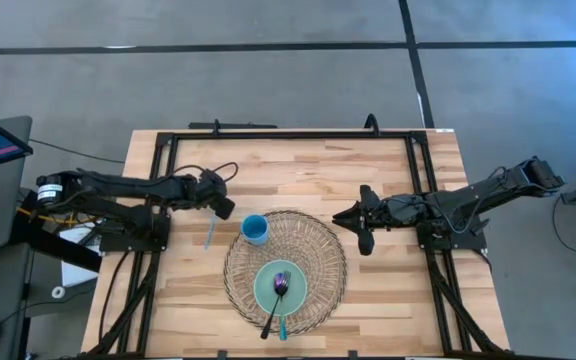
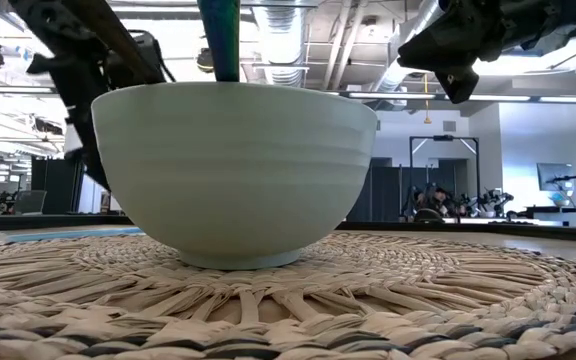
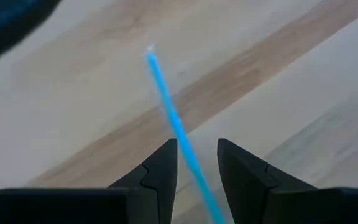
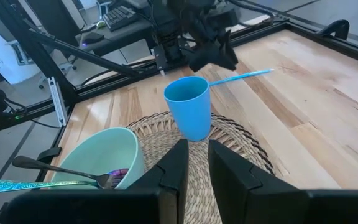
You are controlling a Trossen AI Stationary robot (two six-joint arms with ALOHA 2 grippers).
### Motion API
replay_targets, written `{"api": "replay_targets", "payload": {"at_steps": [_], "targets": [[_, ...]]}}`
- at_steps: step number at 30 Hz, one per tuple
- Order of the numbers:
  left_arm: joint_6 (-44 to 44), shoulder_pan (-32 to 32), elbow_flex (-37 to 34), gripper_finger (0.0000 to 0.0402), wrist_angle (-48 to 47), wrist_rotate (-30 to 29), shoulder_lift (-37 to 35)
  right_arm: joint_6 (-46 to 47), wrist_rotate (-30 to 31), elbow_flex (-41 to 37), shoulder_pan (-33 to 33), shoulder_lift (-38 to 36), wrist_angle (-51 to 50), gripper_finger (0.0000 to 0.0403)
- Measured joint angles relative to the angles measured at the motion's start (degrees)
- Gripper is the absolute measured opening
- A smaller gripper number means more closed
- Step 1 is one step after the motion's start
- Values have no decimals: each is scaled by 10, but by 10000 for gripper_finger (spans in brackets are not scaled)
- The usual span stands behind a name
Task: Pick & Place Utensil
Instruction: Put the blue straw into the blue cup on the brown placemat
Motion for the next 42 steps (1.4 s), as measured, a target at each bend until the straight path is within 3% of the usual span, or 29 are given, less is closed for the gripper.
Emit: {"api": "replay_targets", "payload": {"at_steps": [10,21,26,33,42], "targets": [[0,2,-73,115,109,9,0,0,0,0,0,0,0,56],[4,2,-141,113,215,-21,0,0,0,0,-1,0,0,56],[4,1,-169,86,246,-26,-2,0,0,0,-1,0,0,56],[4,2,-191,14,292,-33,-2,0,0,0,-1,0,0,56],[5,0,-196,10,349,-41,-14,0,0,0,-1,0,0,56]]}}
